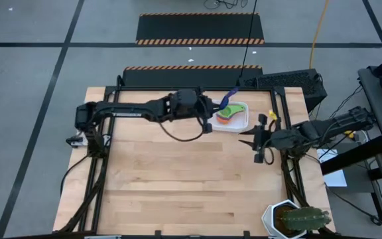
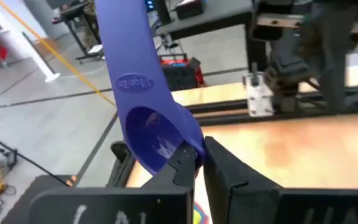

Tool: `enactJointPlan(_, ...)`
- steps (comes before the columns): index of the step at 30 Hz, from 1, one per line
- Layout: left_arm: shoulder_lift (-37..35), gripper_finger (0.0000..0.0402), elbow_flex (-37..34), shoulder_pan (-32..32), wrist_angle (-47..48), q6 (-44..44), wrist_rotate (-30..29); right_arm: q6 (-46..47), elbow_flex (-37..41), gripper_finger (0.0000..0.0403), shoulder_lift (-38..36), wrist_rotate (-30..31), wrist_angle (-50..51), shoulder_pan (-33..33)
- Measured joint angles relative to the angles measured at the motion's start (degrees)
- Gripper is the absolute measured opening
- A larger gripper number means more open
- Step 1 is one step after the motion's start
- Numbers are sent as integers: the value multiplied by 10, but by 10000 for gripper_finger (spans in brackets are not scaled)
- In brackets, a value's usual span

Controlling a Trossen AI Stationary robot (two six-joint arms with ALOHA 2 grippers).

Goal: Nest measuring cups in basket
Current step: Stack the purple measuring cup on top of the green measuring cup in the white bin

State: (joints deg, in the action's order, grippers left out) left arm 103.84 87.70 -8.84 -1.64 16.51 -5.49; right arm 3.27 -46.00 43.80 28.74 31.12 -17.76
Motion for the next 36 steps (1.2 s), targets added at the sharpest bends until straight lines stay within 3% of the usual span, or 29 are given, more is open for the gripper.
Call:
enactJointPlan(10, 157, 15, 152, -30, 29, -35, -41, 51, 0, 116, -75, -2, 70, 0)
enactJointPlan(17, 230, 12, 199, -40, 56, -84, -70, 63, 0, 116, -89, -2, 100, 0)
enactJointPlan(24, 236, 16, 210, -29, 62, -110, -111, 59, 0, 116, -90, 0, 107, 0)
enactJointPlan(36, 247, 21, 210, -23, 103, -134, -126, 53, 0, 116, -89, -1, 103, 0)
